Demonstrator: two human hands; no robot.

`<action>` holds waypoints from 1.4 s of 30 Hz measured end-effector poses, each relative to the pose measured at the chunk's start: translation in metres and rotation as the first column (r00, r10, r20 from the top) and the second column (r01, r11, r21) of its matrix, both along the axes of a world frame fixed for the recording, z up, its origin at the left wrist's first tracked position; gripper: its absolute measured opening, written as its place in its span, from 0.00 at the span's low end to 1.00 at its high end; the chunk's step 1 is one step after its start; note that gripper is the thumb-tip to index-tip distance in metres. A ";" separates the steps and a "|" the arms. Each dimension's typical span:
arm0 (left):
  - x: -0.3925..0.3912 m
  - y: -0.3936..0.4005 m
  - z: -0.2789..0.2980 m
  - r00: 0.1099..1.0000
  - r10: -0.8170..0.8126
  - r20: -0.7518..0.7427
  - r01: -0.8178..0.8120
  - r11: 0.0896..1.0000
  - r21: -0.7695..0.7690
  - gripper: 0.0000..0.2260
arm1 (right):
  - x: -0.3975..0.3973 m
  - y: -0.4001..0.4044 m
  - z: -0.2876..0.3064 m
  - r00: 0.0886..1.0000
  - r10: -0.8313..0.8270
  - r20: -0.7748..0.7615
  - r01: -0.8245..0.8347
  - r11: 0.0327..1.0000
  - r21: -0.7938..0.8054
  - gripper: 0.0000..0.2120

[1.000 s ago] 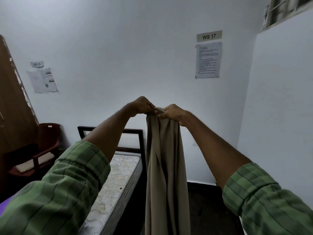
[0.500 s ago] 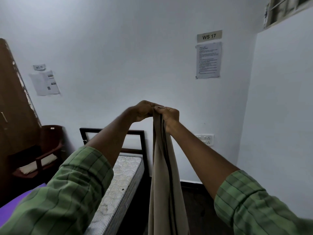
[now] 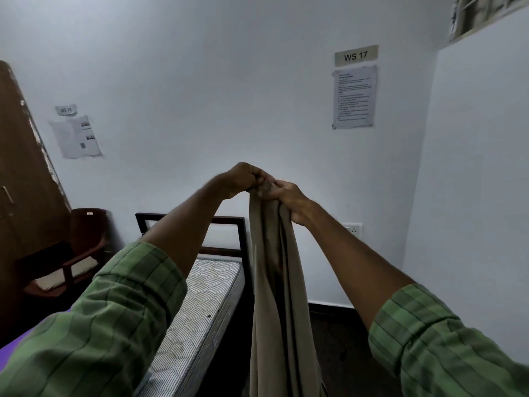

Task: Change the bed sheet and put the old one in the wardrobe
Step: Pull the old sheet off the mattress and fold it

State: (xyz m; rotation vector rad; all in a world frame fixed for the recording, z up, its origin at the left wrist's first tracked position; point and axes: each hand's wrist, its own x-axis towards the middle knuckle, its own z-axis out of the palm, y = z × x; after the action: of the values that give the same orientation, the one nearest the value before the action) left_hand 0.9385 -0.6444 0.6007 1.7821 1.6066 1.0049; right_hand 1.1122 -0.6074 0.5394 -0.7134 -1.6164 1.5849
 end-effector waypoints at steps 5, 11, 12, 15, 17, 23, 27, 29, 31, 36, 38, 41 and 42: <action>0.001 0.001 0.013 0.907 -0.074 -0.413 0.123 0.988 0.092 0.19 | 0.009 0.003 0.000 0.986 -0.053 0.161 0.031 0.991 0.132 0.15; 0.009 0.000 0.029 0.707 -0.009 -0.707 0.187 0.967 0.175 0.24 | 0.002 0.009 -0.012 0.945 -0.302 0.124 0.226 0.881 0.416 0.20; 0.009 0.000 0.030 0.684 0.021 -0.729 0.176 0.965 0.194 0.24 | 0.003 0.008 -0.010 0.956 -0.258 0.139 0.186 0.902 0.391 0.18; 0.007 -0.002 0.031 0.623 0.095 -0.777 0.137 0.964 0.227 0.26 | 0.009 0.005 -0.009 0.971 -0.014 0.237 -0.035 0.979 0.201 0.19; 0.007 -0.005 0.032 0.574 0.183 -0.798 0.094 0.953 0.287 0.24 | 0.013 0.005 -0.021 0.948 0.087 0.306 -0.129 0.985 0.118 0.22; -0.015 -0.010 0.048 0.594 0.546 -0.590 -0.139 0.792 0.594 0.22 | 0.036 0.011 -0.099 0.786 0.163 0.597 -0.201 0.980 -0.003 0.28; -0.033 -0.008 0.051 0.583 0.603 -0.544 -0.283 0.779 0.560 0.24 | 0.047 0.012 -0.131 0.844 -0.100 0.527 0.060 0.994 0.093 0.18; -0.037 -0.009 0.046 0.579 0.582 -0.570 -0.306 0.804 0.510 0.24 | 0.044 0.015 -0.129 0.893 -0.288 0.346 0.273 0.958 0.090 0.20; -0.038 -0.010 0.040 0.579 0.560 -0.592 -0.315 0.824 0.472 0.23 | 0.041 0.022 -0.123 0.864 -0.419 0.279 0.398 0.908 0.131 0.23; -0.033 -0.008 0.029 0.632 0.548 -0.548 -0.373 0.835 0.405 0.18 | 0.039 0.038 -0.105 0.716 -0.618 0.326 0.498 0.778 0.382 0.23; -0.034 -0.006 0.026 0.664 0.538 -0.519 -0.386 0.841 0.379 0.15 | 0.036 0.038 -0.095 0.687 -0.662 0.301 0.509 0.733 0.450 0.24; -0.027 -0.004 0.017 0.722 0.509 -0.469 -0.378 0.857 0.350 0.11 | 0.029 0.033 -0.083 0.691 -0.681 0.240 0.490 0.687 0.537 0.26; -0.021 -0.002 0.013 0.741 0.476 -0.474 -0.341 0.875 0.344 0.09 | 0.026 0.029 -0.078 0.699 -0.679 0.223 0.479 0.676 0.560 0.25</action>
State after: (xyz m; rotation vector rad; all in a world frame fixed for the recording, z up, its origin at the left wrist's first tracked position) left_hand 0.9172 -0.6465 0.6136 2.0479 2.4171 0.9489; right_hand 1.1386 -0.5780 0.4613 -1.2161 -1.7123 0.5424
